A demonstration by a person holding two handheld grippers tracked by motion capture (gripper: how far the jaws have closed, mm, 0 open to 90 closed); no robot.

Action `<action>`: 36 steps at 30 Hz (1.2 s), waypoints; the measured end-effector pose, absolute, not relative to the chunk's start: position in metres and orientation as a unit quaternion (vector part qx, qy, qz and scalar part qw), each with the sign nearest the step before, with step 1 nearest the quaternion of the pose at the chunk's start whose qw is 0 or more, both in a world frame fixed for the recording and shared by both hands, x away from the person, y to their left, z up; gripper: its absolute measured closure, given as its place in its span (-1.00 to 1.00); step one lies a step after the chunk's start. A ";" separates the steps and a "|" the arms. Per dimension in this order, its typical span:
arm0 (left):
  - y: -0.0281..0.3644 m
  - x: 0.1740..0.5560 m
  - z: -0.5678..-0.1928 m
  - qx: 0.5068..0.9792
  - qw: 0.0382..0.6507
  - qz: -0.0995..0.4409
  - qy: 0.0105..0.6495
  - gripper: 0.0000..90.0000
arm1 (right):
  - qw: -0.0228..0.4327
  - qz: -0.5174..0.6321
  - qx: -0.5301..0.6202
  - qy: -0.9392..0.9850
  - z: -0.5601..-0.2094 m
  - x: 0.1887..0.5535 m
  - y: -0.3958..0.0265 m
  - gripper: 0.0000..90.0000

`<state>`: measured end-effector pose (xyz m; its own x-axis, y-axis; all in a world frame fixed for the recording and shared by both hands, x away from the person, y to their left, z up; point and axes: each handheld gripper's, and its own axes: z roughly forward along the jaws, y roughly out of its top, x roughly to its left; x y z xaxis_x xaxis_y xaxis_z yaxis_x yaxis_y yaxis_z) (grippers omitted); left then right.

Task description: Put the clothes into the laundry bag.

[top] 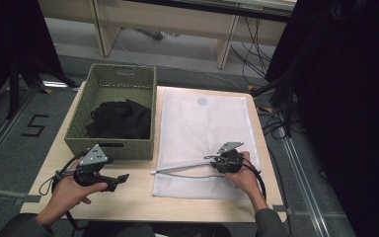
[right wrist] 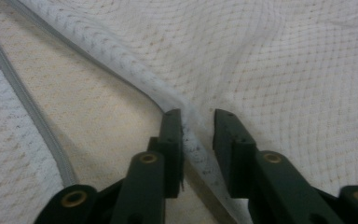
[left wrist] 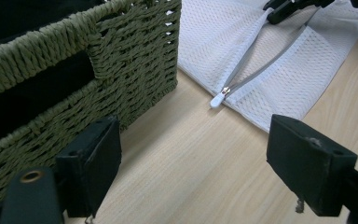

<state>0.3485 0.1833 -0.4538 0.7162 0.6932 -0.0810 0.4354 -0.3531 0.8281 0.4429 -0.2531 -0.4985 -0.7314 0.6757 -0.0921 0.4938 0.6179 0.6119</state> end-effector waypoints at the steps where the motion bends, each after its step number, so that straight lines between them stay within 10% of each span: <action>1: 0.183 0.348 -0.454 0.809 0.449 0.142 0.351 -0.61 | 0.157 0.284 0.332 0.886 -0.498 0.443 -0.253 0.80; 24: 0.196 0.362 -0.429 0.790 0.467 0.174 0.357 -0.58 | 0.240 0.354 0.313 0.848 -0.431 0.441 -0.255 0.99; 36: 0.213 0.457 -0.362 0.758 0.479 0.207 0.391 -0.67 | 0.239 0.357 0.299 0.852 -0.425 0.444 -0.248 0.99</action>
<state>0.4566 0.2130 -0.3615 0.6092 0.7906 -0.0613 0.3944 -0.2350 0.8884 0.4443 -0.2484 -0.4254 -0.7069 0.6801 -0.1943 0.3391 0.5669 0.7507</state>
